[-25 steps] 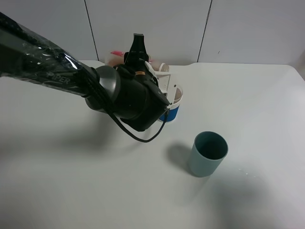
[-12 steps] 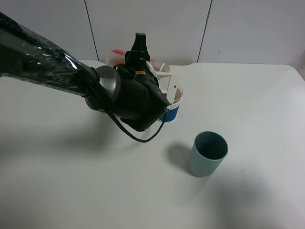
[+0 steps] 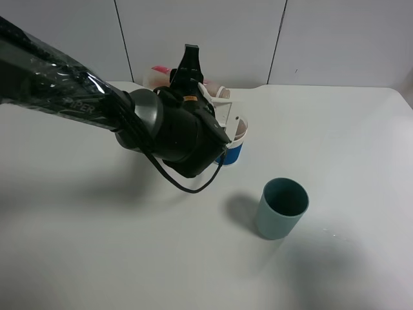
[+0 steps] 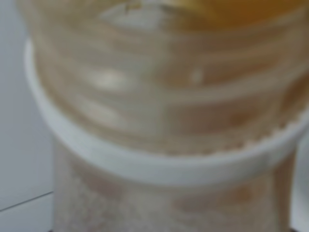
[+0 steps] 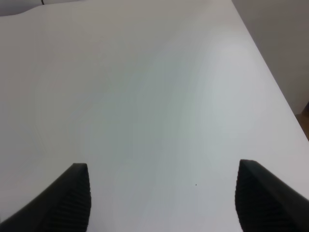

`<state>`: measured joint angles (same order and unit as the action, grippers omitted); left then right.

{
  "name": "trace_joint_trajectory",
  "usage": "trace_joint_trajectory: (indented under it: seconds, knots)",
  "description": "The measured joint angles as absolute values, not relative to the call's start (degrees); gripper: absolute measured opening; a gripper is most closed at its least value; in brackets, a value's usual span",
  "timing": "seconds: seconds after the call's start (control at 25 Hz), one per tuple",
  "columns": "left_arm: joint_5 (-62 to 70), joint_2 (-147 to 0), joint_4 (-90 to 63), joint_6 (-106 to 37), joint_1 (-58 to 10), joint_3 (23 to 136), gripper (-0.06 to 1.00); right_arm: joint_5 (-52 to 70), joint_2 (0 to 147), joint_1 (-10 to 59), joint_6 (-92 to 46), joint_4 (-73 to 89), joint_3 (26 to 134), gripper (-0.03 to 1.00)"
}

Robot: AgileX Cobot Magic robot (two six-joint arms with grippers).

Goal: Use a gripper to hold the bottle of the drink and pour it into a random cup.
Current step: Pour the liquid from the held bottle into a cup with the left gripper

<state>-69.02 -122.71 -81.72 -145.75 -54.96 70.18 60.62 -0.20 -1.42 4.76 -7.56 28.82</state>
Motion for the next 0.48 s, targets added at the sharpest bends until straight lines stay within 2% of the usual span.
trace_joint_trajectory:
  seconds: [0.48]
  knots:
    - [-69.02,-122.71,-81.59,-147.92,-54.96,70.18,0.36,60.62,-0.2,-1.42,4.76,-7.56,28.82,0.63]
